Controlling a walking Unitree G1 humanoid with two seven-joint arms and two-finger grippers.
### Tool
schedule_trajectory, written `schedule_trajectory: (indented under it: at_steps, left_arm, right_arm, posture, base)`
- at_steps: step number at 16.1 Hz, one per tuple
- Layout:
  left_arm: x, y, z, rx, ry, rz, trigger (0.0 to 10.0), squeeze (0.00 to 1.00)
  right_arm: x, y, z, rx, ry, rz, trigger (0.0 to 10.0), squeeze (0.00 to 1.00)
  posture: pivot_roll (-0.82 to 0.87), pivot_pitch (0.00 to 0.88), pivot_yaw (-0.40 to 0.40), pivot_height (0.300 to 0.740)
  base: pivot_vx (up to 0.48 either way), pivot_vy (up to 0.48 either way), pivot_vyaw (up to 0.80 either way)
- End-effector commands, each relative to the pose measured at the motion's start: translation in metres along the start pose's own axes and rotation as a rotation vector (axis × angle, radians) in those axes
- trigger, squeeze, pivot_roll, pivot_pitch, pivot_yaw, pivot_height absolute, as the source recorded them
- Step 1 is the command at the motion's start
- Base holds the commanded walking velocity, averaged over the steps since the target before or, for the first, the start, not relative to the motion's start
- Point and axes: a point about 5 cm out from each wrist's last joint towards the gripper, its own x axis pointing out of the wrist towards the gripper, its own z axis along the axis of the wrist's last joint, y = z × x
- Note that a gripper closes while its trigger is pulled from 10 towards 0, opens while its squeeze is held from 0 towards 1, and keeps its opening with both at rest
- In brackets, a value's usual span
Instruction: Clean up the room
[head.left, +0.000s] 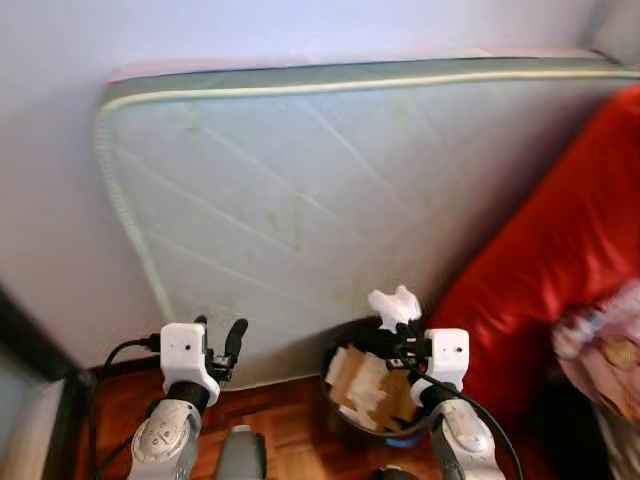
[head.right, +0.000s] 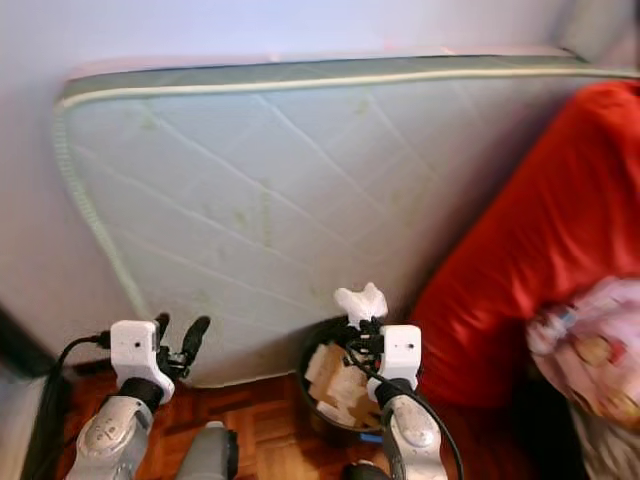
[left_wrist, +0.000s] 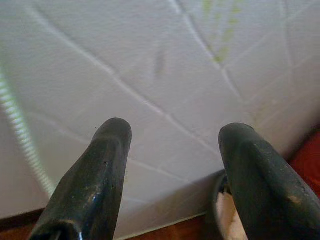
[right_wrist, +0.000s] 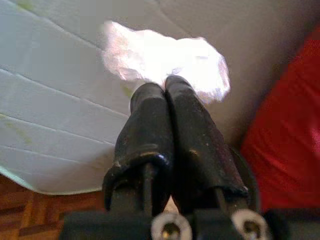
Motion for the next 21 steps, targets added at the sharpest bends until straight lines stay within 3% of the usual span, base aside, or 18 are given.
schedule_trajectory:
  at_steps: [1,3,12,13,16,21]
  left_arm:
    - [0.0002,-0.0028,0.0002,-0.003,0.006,-0.013,10.0,0.0]
    - [-0.0001,-0.0035,-0.0005,-0.005,0.009,-0.018,10.0,0.0]
    - [-0.0015,-0.005,-0.0022,-0.005,0.018,-0.027,10.0,0.0]
    - [-0.0014,-0.0054,-0.0022,-0.003,0.018,-0.031,10.0,0.0]
    - [-0.0012,-0.0055,-0.0022,0.003,0.021,-0.035,10.0,0.0]
    - [-0.0019,-0.0045,-0.0015,0.005,0.022,-0.039,10.0,0.0]
  right_arm:
    - [0.0009,0.0006,-0.0029,-0.004,0.026,-0.002,10.0,0.0]
    - [0.001,0.0009,-0.0024,-0.005,0.015,0.0,10.0,0.0]
    - [0.0024,0.0004,-0.003,0.001,0.009,-0.005,10.0,0.0]
    - [0.005,0.0013,-0.0061,-0.014,0.048,-0.002,10.0,0.0]
    - [0.0062,0.004,-0.0046,-0.007,0.029,0.015,10.0,0.0]
    - [0.0091,0.0053,-0.0037,0.014,0.021,0.014,10.0,0.0]
  posture:
    - [0.11,0.068,-0.077,0.638]
    - [0.11,0.069,-0.077,0.614]
    - [0.11,0.07,-0.076,0.614]
    - [0.12,0.069,-0.075,0.614]
    - [0.12,0.068,-0.074,0.584]
    - [0.12,0.074,-0.066,0.584]
  base:
    - [0.0,0.0,0.0]
    - [0.0,0.0,0.0]
    - [0.0,0.0,0.0]
    - [0.0,0.0,0.0]
    - [0.0,0.0,0.0]
    - [0.0,0.0,0.0]
